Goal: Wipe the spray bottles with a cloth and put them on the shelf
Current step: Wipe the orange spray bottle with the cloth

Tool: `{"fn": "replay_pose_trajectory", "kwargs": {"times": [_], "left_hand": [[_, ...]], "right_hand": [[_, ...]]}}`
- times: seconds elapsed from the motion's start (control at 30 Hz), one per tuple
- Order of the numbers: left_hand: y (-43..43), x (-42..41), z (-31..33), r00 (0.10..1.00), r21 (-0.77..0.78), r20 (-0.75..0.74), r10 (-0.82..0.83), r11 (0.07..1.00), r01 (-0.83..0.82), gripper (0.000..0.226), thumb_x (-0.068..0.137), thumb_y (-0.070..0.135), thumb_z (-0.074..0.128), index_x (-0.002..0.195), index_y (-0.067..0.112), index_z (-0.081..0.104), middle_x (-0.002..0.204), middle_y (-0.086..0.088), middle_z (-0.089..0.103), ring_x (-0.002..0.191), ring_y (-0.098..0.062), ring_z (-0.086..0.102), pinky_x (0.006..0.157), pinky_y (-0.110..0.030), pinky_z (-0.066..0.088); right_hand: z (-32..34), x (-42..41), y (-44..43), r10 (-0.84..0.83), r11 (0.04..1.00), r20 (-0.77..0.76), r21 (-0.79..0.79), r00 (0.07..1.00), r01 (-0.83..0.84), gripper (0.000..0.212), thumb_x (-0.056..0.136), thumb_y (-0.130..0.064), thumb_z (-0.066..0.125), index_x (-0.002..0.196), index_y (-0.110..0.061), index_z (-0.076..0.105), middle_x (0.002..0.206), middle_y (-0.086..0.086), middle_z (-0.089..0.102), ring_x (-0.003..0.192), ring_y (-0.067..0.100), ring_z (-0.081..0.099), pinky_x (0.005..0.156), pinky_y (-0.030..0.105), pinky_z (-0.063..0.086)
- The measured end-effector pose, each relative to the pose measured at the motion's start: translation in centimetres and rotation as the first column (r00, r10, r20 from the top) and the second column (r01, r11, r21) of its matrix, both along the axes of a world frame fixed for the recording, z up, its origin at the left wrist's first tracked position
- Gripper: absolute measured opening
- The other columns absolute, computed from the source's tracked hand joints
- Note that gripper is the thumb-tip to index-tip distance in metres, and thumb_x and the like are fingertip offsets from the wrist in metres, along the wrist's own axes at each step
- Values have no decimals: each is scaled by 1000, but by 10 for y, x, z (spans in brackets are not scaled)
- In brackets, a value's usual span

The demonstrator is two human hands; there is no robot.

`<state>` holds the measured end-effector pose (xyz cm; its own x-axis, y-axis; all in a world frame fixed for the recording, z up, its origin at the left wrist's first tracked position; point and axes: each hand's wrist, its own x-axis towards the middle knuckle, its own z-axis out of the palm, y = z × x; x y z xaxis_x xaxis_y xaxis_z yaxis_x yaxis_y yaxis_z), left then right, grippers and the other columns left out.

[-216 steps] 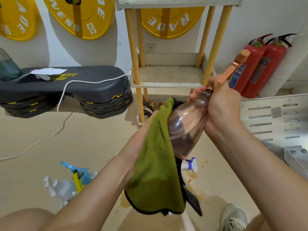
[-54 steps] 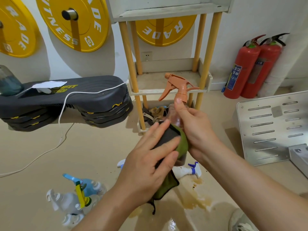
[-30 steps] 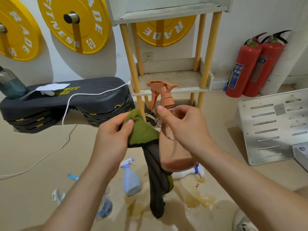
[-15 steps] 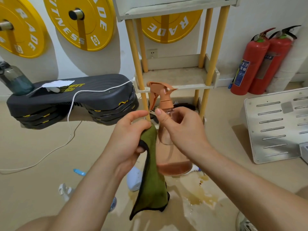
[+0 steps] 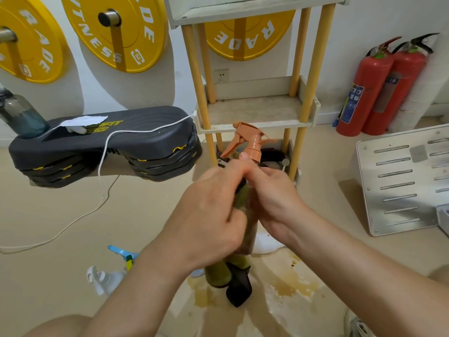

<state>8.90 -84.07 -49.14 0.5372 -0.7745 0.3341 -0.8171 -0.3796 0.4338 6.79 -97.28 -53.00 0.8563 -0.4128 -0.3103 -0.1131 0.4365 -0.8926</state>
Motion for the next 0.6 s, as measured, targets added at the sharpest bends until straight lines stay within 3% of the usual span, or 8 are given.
{"fn": "replay_pose_trajectory", "kwargs": {"times": [0.07, 0.13, 0.2, 0.27, 0.33, 0.43, 0.53, 0.6], "left_hand": [[-2, -7, -2, 991, 109, 134, -20, 994, 5, 49, 65, 14, 53, 113, 22, 48, 85, 11, 45, 83, -17, 43, 66, -31, 42], [-8, -16, -7, 965, 129, 264, -2, 991, -34, 46, 64, 14, 59, 109, 20, 50, 81, 11, 35, 78, -16, 39, 62, -23, 30], [-15, -23, -14, 923, 111, 385, 22, 991, -70, 45, 65, 15, 56, 109, 17, 51, 81, 5, 44, 78, -18, 38, 66, -24, 26], [-18, -23, -19, 911, 131, 413, 5, 989, -65, 51, 67, 19, 52, 118, 16, 49, 91, 0, 52, 85, -21, 41, 71, -34, 40], [-14, -21, -25, 915, 182, 402, 3, 980, -83, 68, 69, 27, 63, 133, 18, 42, 108, -2, 54, 98, -27, 47, 83, -49, 48], [-11, -24, -33, 898, 295, 435, 65, 932, -210, 109, 55, 32, 82, 149, 23, 28, 126, -11, 44, 115, -38, 50, 84, -56, 51], [-14, -24, -35, 905, 260, 403, 134, 932, -254, 111, 52, 24, 82, 149, 30, 28, 121, -12, 41, 105, -37, 54, 72, -46, 53], [-9, -19, -24, 943, 177, 264, 204, 951, -255, 112, 55, 28, 80, 149, 44, 22, 116, -2, 38, 96, -27, 54, 68, -38, 52]], "right_hand": [[1, 0, 0, 19, 995, 1, 97, 1000, -19, 35, 93, -40, 66, 91, -5, 66, 65, 4, 65, 63, 17, 63, 61, 30, 51], [3, -1, -1, 44, 984, -6, 172, 999, -42, 29, 94, -37, 65, 95, -7, 64, 60, 2, 63, 55, 15, 62, 56, 27, 49], [3, -3, -3, 70, 967, -11, 247, 998, -65, 26, 95, -34, 64, 95, -8, 64, 61, 3, 64, 54, 15, 63, 56, 27, 51], [4, -6, -4, 82, 935, -9, 348, 997, -74, 24, 95, -32, 64, 94, -8, 64, 68, 6, 65, 59, 19, 65, 60, 29, 54], [5, -6, -7, 57, 917, -29, 396, 998, -41, 31, 94, -33, 65, 108, -5, 67, 85, 12, 72, 71, 25, 69, 64, 32, 58], [9, -3, -14, -4, 941, -78, 338, 997, 31, 41, 92, -34, 68, 123, -8, 64, 106, 16, 74, 85, 29, 72, 61, 35, 59], [12, -1, -20, 41, 981, -60, 193, 997, -28, 40, 88, -36, 73, 117, -9, 67, 95, 10, 74, 89, 27, 70, 79, 43, 57], [13, 0, -22, 91, 993, -32, 80, 995, -89, 37, 86, -38, 74, 113, -14, 68, 86, 2, 74, 82, 19, 68, 75, 38, 56]]}}
